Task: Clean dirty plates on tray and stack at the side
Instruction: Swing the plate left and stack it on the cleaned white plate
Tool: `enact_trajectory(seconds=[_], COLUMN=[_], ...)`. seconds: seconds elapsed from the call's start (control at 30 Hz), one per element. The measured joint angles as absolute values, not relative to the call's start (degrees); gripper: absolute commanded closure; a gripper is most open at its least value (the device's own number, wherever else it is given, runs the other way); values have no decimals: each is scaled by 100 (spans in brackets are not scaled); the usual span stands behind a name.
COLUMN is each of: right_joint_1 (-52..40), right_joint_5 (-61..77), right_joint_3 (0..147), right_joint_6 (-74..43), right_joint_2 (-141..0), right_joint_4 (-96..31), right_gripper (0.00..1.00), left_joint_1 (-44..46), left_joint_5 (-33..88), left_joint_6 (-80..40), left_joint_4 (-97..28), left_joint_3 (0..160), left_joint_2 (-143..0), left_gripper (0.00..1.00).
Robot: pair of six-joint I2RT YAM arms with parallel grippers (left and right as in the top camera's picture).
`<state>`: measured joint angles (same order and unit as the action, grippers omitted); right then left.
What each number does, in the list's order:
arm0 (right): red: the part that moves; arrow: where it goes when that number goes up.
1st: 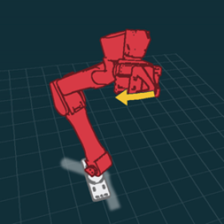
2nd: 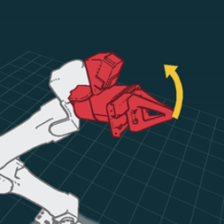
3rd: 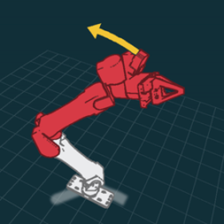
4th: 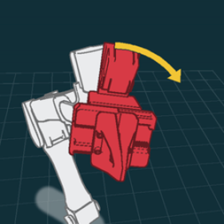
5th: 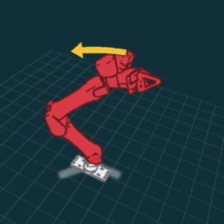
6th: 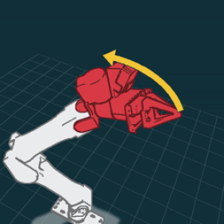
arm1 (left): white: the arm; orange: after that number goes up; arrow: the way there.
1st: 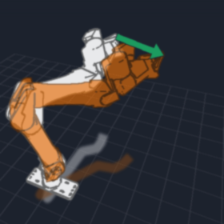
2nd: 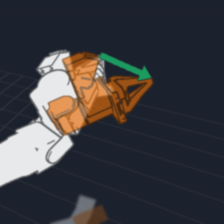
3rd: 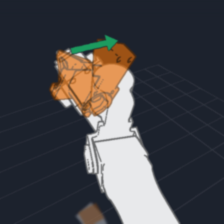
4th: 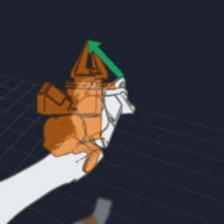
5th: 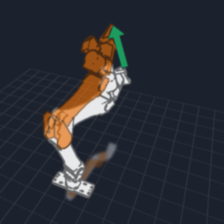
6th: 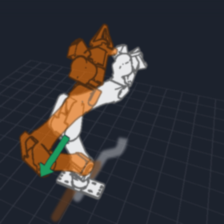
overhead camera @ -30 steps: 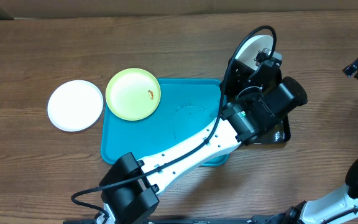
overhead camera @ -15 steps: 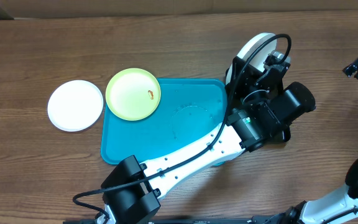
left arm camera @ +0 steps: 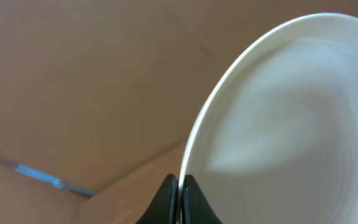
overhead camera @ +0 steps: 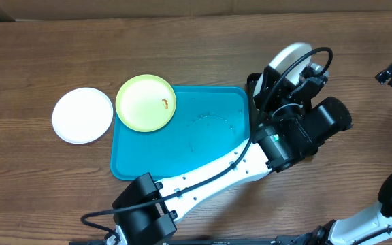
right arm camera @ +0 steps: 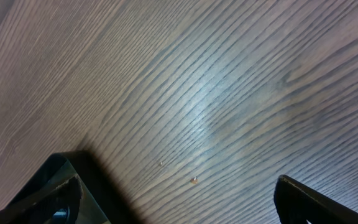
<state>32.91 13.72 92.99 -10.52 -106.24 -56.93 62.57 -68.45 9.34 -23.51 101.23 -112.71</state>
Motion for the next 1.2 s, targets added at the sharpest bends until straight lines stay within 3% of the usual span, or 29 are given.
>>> enact_trajectory(seconds=[0.27, 0.43, 0.63, 0.97, 1.2], right_joint_1=[3291, 3291, 3291, 3291, 3291], right_joint_5=[1376, 1376, 1376, 1376, 1378], right_joint_3=[9299, 9299, 9299, 9299, 9299], right_joint_6=[-1055, -1055, -1055, -1052, -1057], right_joint_2=[-10624, -10624, -10624, -10624, -10624], right_joint_4=[-5695, -5697, -5697, -5697, -5697], right_gripper=[0, 0, 0, 0, 0], left_joint_1=[5258, 3820, 1914, -1352, -2880], left_joint_5=[-3592, -963, 1245, 1940, 1306], left_joint_6=[-346, -1216, -1949, -1881, -1806], left_joint_4=[-3820, -4097, -5196, -7279, -7682], left_joint_3=[10132, 10132, 10138, 10147, 10145], left_joint_2=[-11275, -11286, -11286, -11286, -11286], left_gripper=[96, 96, 96, 96, 96])
